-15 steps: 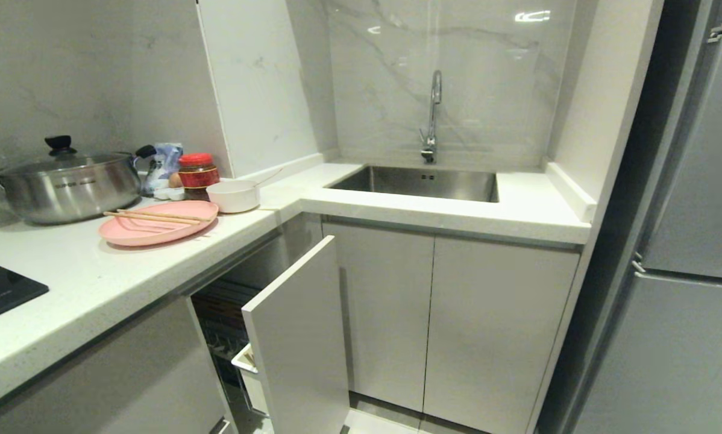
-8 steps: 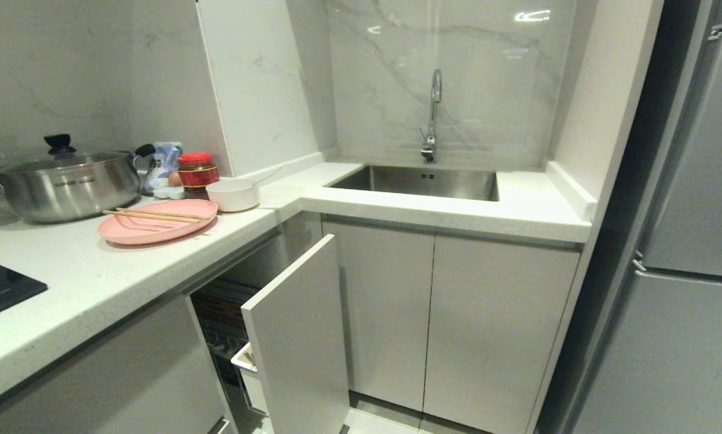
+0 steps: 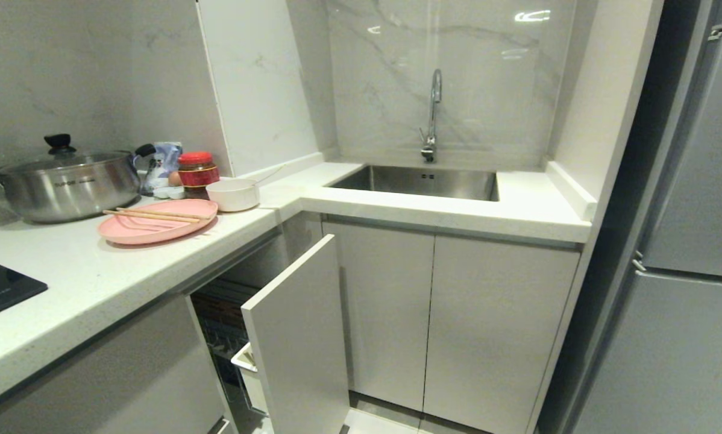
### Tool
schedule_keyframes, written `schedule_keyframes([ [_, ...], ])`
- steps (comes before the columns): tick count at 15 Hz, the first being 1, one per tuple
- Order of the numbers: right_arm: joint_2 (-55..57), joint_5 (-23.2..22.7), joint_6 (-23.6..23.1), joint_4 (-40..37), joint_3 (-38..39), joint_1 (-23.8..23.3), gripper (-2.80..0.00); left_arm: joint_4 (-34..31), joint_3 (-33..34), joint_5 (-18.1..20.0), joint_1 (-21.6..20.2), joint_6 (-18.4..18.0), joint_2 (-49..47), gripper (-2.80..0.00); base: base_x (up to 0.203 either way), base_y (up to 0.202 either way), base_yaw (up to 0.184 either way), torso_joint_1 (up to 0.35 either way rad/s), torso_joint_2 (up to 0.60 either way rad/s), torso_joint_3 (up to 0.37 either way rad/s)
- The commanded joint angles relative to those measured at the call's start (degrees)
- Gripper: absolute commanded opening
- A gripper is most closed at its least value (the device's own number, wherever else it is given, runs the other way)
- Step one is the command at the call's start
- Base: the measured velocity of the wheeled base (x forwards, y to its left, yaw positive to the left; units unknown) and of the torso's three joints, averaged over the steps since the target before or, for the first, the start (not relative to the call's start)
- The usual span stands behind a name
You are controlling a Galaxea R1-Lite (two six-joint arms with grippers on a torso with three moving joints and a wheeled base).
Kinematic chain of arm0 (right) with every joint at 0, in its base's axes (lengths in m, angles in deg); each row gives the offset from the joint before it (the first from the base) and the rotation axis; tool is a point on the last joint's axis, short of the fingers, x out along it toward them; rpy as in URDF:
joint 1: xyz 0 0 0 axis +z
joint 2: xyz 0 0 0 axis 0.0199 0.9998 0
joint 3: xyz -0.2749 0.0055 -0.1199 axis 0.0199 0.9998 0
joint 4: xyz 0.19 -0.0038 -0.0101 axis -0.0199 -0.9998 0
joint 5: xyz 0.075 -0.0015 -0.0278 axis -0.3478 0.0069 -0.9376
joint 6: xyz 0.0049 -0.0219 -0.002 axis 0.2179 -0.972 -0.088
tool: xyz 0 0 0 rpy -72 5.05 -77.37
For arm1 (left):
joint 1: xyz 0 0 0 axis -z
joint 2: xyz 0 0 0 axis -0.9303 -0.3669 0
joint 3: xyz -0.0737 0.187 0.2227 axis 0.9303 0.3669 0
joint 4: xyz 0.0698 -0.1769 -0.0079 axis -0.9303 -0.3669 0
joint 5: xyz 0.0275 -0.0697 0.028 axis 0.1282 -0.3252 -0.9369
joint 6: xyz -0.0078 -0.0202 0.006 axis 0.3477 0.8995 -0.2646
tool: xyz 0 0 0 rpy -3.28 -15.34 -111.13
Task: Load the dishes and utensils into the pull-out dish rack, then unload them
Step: Open the cupboard
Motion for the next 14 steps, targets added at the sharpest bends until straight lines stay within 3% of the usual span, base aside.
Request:
schedule_keyframes([
  [1,0.05,0.00,0.00,0.04,1.49,0.02,-2.80,-0.92,-9.45,1.02,0.00,-0.08,-0.27,-2.80,0.000,0.000,0.000,0.000,0.00,0.000],
  [4,0.03,0.00,0.00,0.04,1.49,0.02,-2.80,-5.50,-29.02,2.66,0.00,-0.13,-4.00,-2.80,0.000,0.000,0.000,0.000,0.00,0.000],
  [7,0.05,0.00,0.00,0.04,1.49,0.02,-2.80,-10.19,-48.71,3.52,0.17,-0.15,-15.97,-2.80,0.000,0.000,0.000,0.000,0.00,0.000],
  [10,0.05,0.00,0.00,0.04,1.49,0.02,-2.80,-12.37,-64.12,4.17,1.46,-0.18,-32.95,-2.80,0.000,0.000,0.000,0.000,0.00,0.000],
  [14,0.05,0.00,0.00,0.04,1.49,0.02,-2.80,-15.18,-79.74,3.78,2.17,-0.53,-52.54,-2.80,0.000,0.000,0.000,0.000,0.00,0.000],
])
